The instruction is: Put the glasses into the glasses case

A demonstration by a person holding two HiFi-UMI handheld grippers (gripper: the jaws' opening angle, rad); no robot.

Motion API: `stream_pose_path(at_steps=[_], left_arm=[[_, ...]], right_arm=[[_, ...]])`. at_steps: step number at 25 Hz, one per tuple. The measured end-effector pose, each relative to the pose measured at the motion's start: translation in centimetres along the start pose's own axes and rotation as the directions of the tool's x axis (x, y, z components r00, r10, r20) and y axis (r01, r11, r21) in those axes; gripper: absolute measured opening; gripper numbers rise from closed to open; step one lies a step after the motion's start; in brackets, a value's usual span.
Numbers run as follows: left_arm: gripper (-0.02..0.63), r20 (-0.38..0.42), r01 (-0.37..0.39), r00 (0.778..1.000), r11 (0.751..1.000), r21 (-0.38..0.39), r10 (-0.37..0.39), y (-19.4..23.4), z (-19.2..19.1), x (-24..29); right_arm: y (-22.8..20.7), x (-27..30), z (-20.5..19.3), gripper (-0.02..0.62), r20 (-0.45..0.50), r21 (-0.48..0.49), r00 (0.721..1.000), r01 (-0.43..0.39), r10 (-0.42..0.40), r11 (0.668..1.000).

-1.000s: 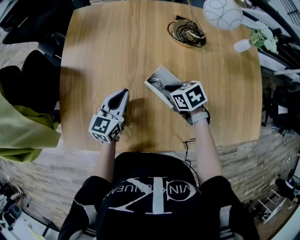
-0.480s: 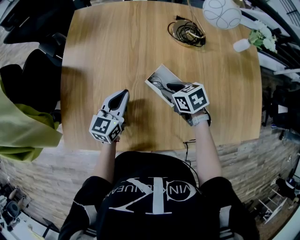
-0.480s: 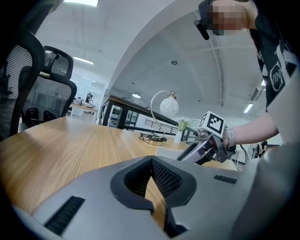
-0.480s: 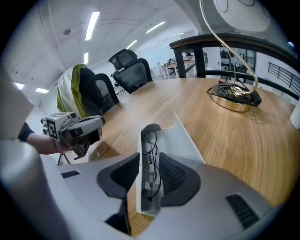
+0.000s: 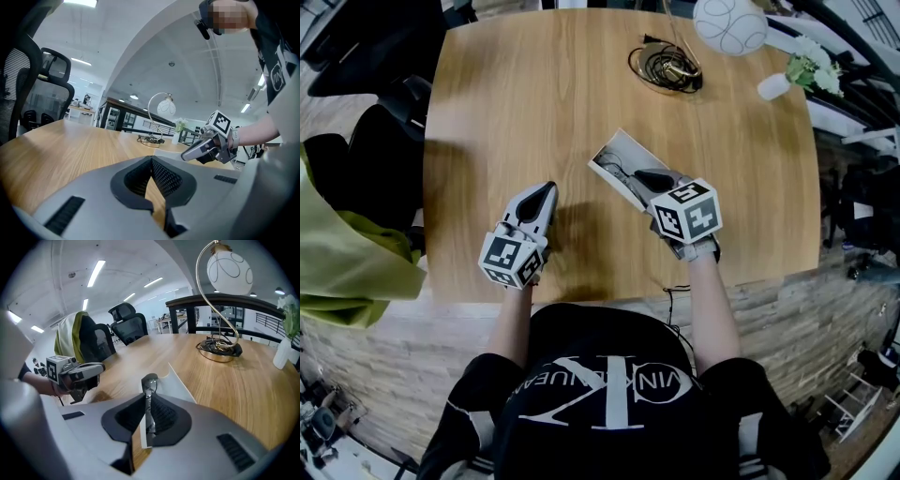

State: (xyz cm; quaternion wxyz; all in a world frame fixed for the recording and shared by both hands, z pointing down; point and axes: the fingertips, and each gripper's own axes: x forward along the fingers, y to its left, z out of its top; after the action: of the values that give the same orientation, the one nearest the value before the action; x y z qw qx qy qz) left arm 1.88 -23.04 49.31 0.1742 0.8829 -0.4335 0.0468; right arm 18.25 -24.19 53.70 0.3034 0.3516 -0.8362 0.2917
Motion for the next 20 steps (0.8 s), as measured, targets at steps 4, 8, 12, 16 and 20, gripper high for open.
stream_pose_path(at_steps=[4, 8, 12, 16, 20], left_arm=[[0.015, 0.007, 0.013, 1.0, 1.0, 0.011, -0.013, -0.2, 0.4, -0.3], [0.015, 0.014, 0.023, 1.0, 0.999, 0.023, -0.023, -0.4, 1.0, -0.6], [0.015, 0.019, 0.032, 0.999, 0.999, 0.036, -0.032, -0.5, 1.5, -0.8], [0.015, 0.028, 0.04, 0.999, 0.998, 0.054, -0.041, -0.7, 2.2, -1.1], [0.015, 0.039, 0.041, 0.998, 0.997, 0.066, -0.044, -0.9, 2.9, -1.4]], right_arm=[[0.3, -1.2, 0.3, 0.04, 0.067, 0.013, 0.997, 0.023, -0.023, 1.0], [0.9, -2.6, 1.2, 0.034, 0.168, 0.035, 0.985, 0.03, -0.036, 0.999], [1.3, -4.0, 1.5, 0.034, 0.234, 0.028, 0.97, 0.062, -0.067, 0.998], [1.2, -5.6, 2.0, 0.032, 0.306, 0.028, 0.945, 0.113, -0.116, 0.993], [1.3, -7.2, 2.0, 0.031, 0.37, 0.03, 0.916, 0.157, -0.157, 0.987]])
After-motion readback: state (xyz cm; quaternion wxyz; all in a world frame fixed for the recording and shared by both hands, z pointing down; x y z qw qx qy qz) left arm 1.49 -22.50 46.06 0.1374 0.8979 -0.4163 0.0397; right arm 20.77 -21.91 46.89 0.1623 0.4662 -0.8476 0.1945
